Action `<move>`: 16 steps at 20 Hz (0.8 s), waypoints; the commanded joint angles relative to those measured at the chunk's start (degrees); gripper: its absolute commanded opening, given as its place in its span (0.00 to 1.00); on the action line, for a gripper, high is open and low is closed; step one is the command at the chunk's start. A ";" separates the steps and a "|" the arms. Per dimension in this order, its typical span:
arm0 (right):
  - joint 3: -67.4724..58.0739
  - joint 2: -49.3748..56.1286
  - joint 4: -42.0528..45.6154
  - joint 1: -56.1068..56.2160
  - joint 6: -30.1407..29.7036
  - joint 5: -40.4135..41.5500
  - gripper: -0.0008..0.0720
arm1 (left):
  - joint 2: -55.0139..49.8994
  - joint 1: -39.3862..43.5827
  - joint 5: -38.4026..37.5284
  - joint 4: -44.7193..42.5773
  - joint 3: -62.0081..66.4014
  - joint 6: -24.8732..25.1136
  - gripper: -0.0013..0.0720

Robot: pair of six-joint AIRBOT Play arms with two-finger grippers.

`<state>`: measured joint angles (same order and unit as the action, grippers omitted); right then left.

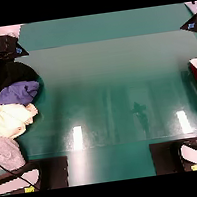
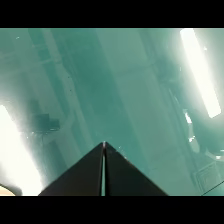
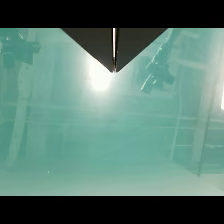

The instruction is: Fold the shirts.

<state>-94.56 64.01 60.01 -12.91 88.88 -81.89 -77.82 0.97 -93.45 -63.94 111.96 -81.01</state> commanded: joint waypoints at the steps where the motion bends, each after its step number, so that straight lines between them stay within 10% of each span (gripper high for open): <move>1: 0.02 -0.04 -0.02 0.07 0.00 -0.09 0.04 | -0.02 -0.02 -0.02 0.00 0.00 0.02 0.05; 16: 0.02 -0.04 -0.02 0.07 0.00 0.68 0.04 | -0.04 -0.02 9.25 1.14 0.00 0.22 0.05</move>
<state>-94.56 64.01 60.01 -12.91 88.86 -81.87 -77.82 0.99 -88.58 -63.18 111.96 -81.01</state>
